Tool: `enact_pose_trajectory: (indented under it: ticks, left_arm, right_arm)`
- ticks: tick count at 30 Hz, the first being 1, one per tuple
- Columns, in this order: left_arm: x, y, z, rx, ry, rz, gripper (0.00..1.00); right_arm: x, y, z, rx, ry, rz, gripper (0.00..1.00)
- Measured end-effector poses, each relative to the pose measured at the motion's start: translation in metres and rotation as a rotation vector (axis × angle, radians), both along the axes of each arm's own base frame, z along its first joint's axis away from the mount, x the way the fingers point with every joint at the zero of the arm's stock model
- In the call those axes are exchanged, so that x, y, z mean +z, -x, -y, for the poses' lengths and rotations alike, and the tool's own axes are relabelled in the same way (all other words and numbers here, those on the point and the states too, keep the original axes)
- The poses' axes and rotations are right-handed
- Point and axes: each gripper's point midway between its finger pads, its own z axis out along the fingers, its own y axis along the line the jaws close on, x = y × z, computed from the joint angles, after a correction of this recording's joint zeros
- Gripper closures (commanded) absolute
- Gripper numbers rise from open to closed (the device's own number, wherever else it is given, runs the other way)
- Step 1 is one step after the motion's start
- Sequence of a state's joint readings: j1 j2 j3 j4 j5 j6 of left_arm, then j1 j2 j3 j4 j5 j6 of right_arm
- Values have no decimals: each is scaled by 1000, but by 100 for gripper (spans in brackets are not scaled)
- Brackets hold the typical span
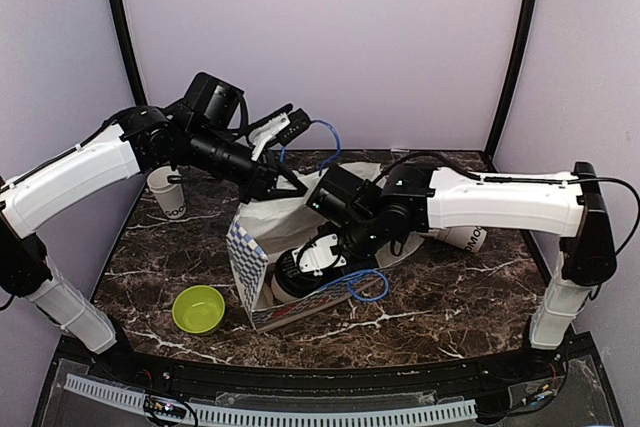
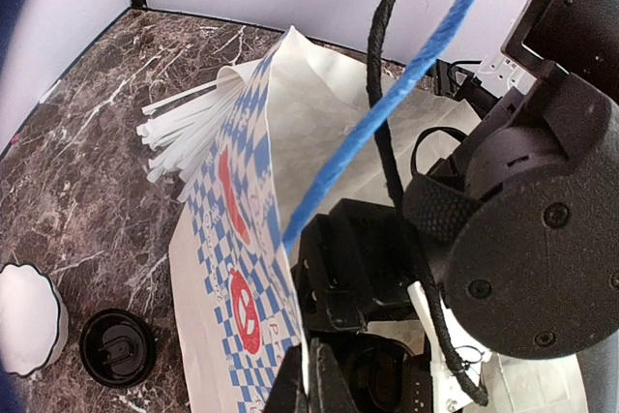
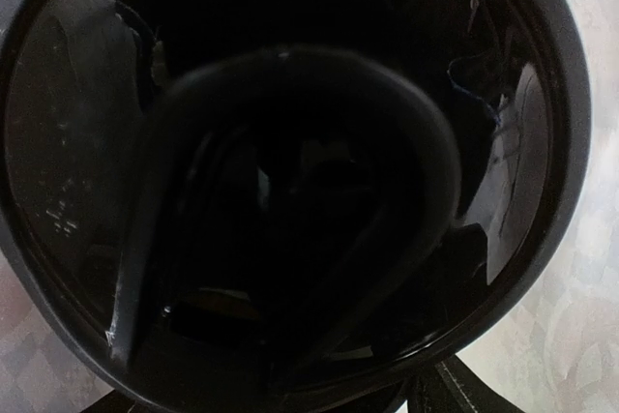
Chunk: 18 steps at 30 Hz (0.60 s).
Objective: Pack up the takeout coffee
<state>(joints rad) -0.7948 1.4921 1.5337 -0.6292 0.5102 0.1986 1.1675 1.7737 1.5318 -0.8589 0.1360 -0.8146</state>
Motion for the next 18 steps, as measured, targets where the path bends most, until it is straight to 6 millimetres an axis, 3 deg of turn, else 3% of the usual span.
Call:
enact_pose_trajectory:
  ticks: [4, 7, 13, 18]
  left_arm:
    - [2, 1, 4, -8, 13, 12, 100]
    - [-1, 1, 6, -15, 14, 18, 100]
    - [-4, 1, 8, -26, 23, 49, 100]
    - [-2, 0, 5, -9, 22, 90, 100]
  right_arm:
    - [0, 2, -1, 4, 7, 17, 27]
    - [0, 5, 0, 10, 15, 12, 3]
    - [4, 16, 7, 42, 49, -40, 1]
    - [21, 26, 8, 70, 44, -85, 1]
